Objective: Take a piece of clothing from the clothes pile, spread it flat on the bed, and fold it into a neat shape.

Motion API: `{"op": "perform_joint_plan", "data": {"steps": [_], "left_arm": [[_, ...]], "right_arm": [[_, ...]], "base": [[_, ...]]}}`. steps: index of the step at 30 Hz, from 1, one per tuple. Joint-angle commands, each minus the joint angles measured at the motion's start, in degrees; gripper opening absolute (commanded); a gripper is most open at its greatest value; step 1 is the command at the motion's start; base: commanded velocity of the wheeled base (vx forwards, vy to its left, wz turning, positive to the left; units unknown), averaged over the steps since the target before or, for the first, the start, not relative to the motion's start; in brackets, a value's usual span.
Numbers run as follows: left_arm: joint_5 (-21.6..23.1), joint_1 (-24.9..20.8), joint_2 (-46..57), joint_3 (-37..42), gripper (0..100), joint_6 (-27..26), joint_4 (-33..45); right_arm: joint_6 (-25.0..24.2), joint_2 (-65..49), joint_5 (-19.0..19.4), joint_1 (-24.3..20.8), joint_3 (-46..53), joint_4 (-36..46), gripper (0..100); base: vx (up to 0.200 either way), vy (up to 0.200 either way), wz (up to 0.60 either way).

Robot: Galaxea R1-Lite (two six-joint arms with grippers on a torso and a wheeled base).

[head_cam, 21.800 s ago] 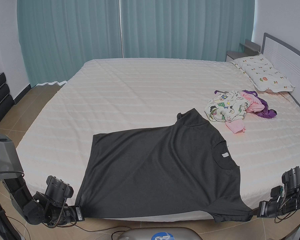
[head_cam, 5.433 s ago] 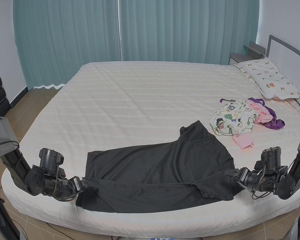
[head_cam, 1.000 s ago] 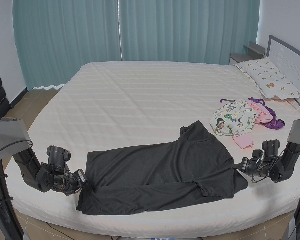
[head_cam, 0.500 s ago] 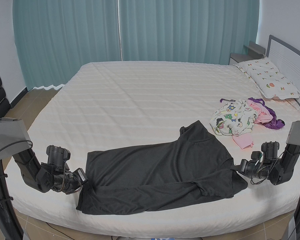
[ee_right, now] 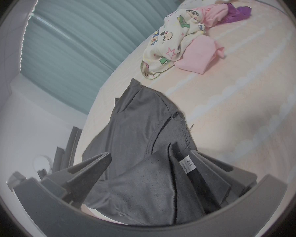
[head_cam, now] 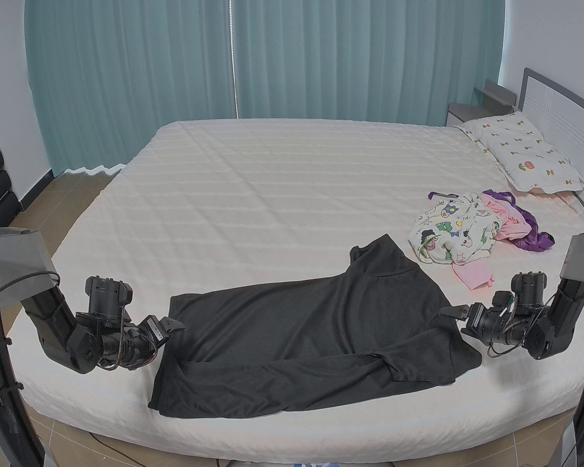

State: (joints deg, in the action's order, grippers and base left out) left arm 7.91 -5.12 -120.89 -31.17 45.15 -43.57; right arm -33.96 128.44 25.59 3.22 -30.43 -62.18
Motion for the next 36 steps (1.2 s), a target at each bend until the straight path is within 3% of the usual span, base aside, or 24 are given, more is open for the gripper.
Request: {"op": "perform_joint_plan", "data": {"steps": [1, 10, 29, 36], "left_arm": [[0.53, 0.46, 1.89, 1.99, 100, -0.59, -0.38], [0.00, 0.11, 1.19, 2.26, 100, -0.59, -1.69], [-0.09, -0.59, 1.10, 4.19, 100, -0.68, -2.13], [-0.09, -0.59, 1.19, 4.28, 100, -0.77, -2.13]], "right_arm": [[-2.16, -3.37, -1.42, -1.72, 1.34, -0.31, 100], [-7.52, -3.81, -3.09, -2.95, 2.57, -0.92, 100], [-7.79, -3.81, -3.09, -3.04, 4.24, -1.18, 100], [-7.79, -3.72, -3.09, -3.04, 4.94, -2.50, 100]], "base": [[0.000, 0.000, 0.00], [0.000, 0.000, 0.00], [0.000, 0.000, 0.00], [-0.200, 0.000, 0.00]]}}
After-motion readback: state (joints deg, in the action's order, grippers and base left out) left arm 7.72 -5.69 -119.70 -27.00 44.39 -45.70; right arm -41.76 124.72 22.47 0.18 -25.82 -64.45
